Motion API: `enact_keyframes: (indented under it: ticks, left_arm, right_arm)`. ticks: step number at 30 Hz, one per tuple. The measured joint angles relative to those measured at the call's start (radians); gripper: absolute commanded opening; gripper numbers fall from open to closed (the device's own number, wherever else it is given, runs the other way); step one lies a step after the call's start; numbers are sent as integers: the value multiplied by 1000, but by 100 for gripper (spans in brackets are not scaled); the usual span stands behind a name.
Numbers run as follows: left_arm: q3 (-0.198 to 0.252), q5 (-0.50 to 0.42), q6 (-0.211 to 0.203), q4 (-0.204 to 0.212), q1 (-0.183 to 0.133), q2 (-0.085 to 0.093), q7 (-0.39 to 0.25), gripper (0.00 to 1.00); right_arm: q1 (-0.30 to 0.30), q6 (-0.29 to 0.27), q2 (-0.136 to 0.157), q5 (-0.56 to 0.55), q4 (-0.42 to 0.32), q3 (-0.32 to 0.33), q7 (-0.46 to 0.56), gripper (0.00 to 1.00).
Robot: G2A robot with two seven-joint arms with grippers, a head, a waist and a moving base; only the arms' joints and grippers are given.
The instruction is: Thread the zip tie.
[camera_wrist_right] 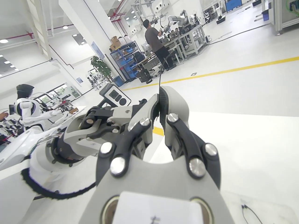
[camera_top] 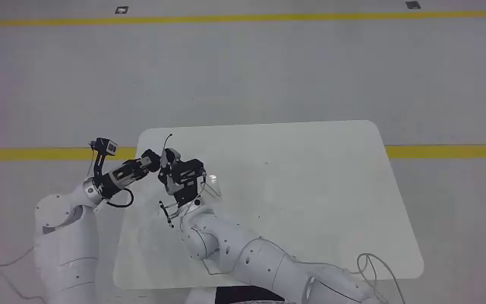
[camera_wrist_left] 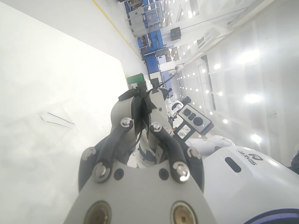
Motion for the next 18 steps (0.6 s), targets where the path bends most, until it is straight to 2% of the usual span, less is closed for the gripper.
enact_keyframes:
  ticks: [18]
  left_arm:
    - [0, 0, 0, 0, 0, 0, 0, 0]
  right_arm:
    - [6, -8, -2, 4, 23, -12, 5, 0]
